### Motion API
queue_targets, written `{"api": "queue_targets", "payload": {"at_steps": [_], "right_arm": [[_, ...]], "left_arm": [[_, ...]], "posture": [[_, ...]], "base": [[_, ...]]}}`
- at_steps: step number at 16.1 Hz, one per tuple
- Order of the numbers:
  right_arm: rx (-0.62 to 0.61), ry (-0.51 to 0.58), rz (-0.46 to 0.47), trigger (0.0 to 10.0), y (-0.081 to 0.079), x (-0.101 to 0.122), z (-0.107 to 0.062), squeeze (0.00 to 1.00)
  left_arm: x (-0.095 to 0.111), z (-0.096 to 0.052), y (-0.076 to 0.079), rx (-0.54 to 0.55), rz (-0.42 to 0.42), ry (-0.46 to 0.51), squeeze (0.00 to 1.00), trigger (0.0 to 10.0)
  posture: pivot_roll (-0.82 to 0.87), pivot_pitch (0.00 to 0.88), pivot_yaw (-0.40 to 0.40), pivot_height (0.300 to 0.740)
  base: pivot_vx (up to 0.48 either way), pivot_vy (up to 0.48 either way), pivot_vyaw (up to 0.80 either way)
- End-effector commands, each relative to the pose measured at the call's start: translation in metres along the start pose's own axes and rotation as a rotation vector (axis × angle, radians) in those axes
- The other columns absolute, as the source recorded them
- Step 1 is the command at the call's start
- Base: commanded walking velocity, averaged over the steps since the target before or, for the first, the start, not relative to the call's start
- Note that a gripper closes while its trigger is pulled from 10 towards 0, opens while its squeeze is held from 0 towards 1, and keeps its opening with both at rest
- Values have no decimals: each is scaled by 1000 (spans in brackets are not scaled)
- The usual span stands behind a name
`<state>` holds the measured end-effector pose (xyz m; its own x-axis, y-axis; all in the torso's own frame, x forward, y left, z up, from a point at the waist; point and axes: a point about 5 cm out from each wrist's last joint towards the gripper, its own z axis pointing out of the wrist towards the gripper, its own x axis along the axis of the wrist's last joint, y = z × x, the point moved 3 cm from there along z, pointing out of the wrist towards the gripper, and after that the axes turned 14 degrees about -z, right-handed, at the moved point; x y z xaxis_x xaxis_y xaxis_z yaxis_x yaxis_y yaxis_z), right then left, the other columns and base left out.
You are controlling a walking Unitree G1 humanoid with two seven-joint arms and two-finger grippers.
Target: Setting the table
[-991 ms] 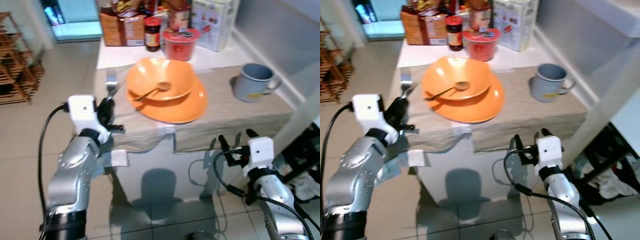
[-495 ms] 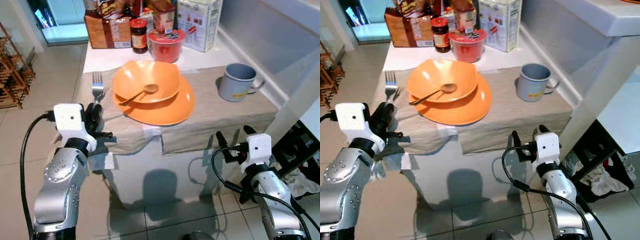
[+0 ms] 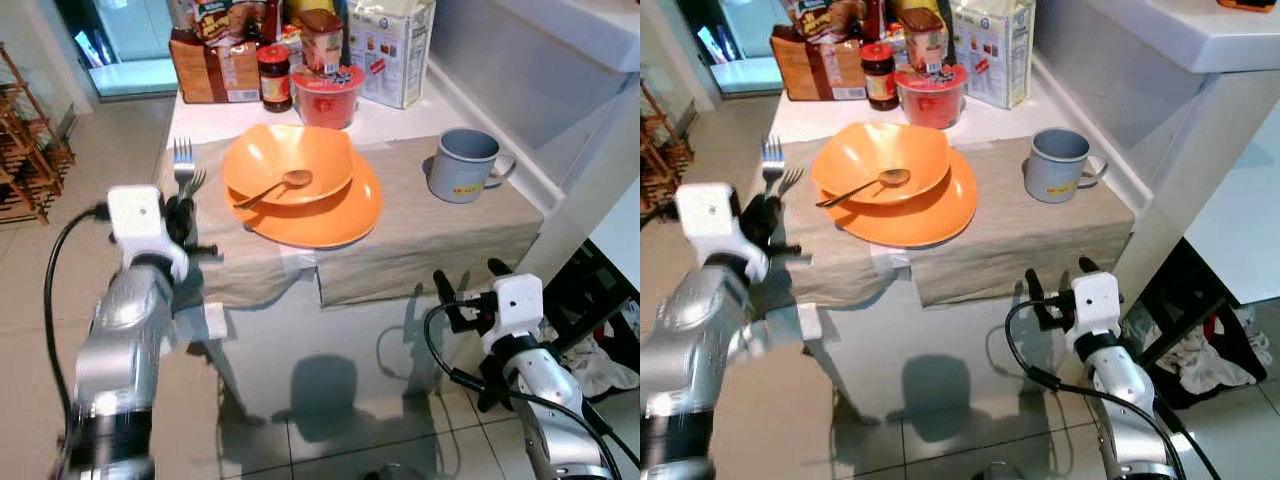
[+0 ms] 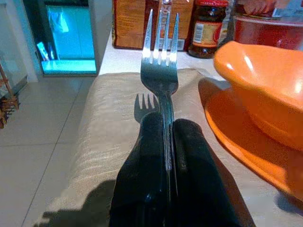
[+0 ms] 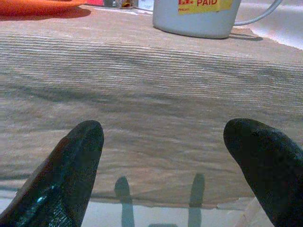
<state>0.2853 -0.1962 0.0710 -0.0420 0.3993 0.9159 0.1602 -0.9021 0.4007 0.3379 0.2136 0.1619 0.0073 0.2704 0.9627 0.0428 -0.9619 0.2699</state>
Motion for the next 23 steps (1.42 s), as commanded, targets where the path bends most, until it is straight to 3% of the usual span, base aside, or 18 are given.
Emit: {"api": "queue_targets", "payload": {"at_steps": [1,4,6,8,11,12,15,16,23], "right_arm": [[2,-1,-4,10000,1,-1,-2,0],[1,-10,-6,10000,1,-3,-6,0],[-1,-23,-8,10000,2,-6,-15,0],[4,-34,-11,10000,1,-8,-21,0],[2,-40,-13,10000,1,-8,-24,0],[4,-45,-14,10000,2,-8,-27,0],[10,-51,-18,10000,2,-9,-28,0],[11,-55,-17,10000,1,-9,-28,0],[15,-68,-19,10000,0,-8,-27,0]], "left_arm": [[18,-1,-18,59,18,63,0,0],[27,14,-25,51,33,57,0,0],[29,18,-34,37,91,9,0,0],[18,15,-39,30,84,-48,0,0],[-8,13,-33,5,77,-157,0,0],[-11,15,-29,-3,92,-177,0,10000],[-10,17,-19,-38,106,-192,0,10000],[-12,19,-14,-60,113,-222,1000,10000],[-19,27,-11,-50,75,-316,1000,10000]], "posture": [[-99,0,37,740],[-109,0,42,740],[-113,32,50,740],[-119,49,53,740],[-125,66,49,740],[-126,69,47,740],[-127,73,47,740],[-126,80,48,740],[-127,78,48,740]], "base": [[0,0,0],[0,0,0],[0,0,0],[0,0,0],[0,0,0],[0,0,0],[0,0,0],[0,0,0],[0,0,0]]}}
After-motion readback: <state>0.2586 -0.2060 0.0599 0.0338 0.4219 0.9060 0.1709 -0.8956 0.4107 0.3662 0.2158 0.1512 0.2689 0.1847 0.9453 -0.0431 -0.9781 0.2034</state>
